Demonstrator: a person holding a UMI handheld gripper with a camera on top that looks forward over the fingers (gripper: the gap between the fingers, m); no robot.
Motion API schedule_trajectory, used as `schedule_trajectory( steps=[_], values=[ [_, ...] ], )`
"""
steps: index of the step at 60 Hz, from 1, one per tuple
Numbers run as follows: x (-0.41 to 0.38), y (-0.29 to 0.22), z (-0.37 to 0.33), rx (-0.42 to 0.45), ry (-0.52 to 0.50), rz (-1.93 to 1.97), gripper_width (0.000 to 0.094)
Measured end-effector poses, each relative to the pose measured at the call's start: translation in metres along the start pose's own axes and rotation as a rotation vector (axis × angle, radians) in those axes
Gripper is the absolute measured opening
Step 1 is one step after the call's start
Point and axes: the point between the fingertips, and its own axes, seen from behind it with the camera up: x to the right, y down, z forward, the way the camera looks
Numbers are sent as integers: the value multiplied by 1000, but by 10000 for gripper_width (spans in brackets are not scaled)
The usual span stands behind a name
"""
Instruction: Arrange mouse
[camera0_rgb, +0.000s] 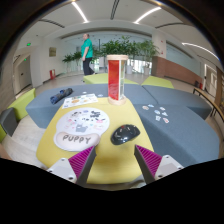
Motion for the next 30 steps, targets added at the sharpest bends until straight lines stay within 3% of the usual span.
schedule_trajectory(
  steps=[23,27,30],
  values=[
    [32,-33,122,-45,10,103,818],
    [29,-36,135,-46,19,116,767],
    [36,-36,141,-46,62,109,669]
  ],
)
